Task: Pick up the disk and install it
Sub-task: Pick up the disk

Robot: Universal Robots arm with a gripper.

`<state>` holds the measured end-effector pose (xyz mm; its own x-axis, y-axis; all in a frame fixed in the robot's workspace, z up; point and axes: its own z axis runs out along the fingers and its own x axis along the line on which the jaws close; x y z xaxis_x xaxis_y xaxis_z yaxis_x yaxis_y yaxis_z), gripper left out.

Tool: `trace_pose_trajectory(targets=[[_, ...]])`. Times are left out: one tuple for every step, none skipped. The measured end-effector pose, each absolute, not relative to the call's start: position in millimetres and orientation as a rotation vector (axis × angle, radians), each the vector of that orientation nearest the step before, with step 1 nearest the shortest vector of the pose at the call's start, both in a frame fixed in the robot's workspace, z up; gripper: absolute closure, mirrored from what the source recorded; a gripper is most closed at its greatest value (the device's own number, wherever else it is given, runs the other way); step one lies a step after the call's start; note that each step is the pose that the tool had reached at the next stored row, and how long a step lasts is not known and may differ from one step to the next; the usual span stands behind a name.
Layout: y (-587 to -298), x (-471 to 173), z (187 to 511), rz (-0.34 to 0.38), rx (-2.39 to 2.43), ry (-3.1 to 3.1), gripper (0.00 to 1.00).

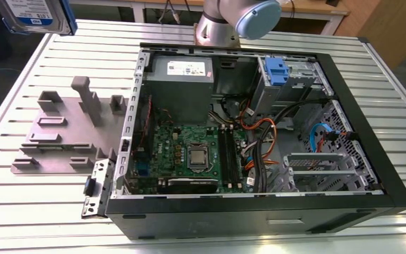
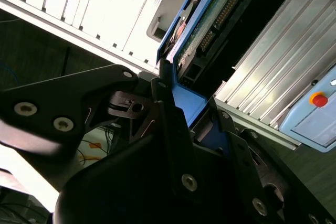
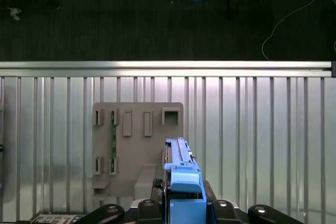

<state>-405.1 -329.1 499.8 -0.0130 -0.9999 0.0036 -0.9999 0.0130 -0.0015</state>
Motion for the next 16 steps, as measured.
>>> trace_pose_trajectory(targets=[[-329.4,-404.5,499.8,0.006,2.206,-2.235,0.64],[-329.8,-404.0,499.8,0.006,2.206,-2.235,0.64],[-330.4,-403.7,499.8,0.006,2.206,-2.235,0.64],[-331.2,-403.5,499.8,0.006,2.206,-2.235,0.64],[-332.1,-403.3,499.8,0.006,2.206,-2.235,0.64],[-333.1,-403.2,499.8,0.006,2.206,-2.235,0.64],[-334.1,-403.0,499.8,0.006,2.206,-2.235,0.64],[-334.8,-402.6,499.8,0.006,2.206,-2.235,0.64],[-335.2,-401.9,499.8,0.006,2.206,-2.235,0.64],[-335.3,-400.7,499.7,0.006,2.206,-2.235,0.64],[-335.4,-399.2,499.8,0.006,2.206,-2.235,0.64],[-335.5,-397.4,499.8,0.006,2.206,-2.235,0.64],[-335.5,-395.7,499.8,0.006,2.206,-2.235,0.64],[-335.6,-393.8,499.8,0.006,2.206,-2.235,0.64],[-335.6,-392.2,499.8,0.006,2.206,-2.235,0.64],[-335.6,-390.7,499.7,0.006,2.206,-2.235,0.64]])
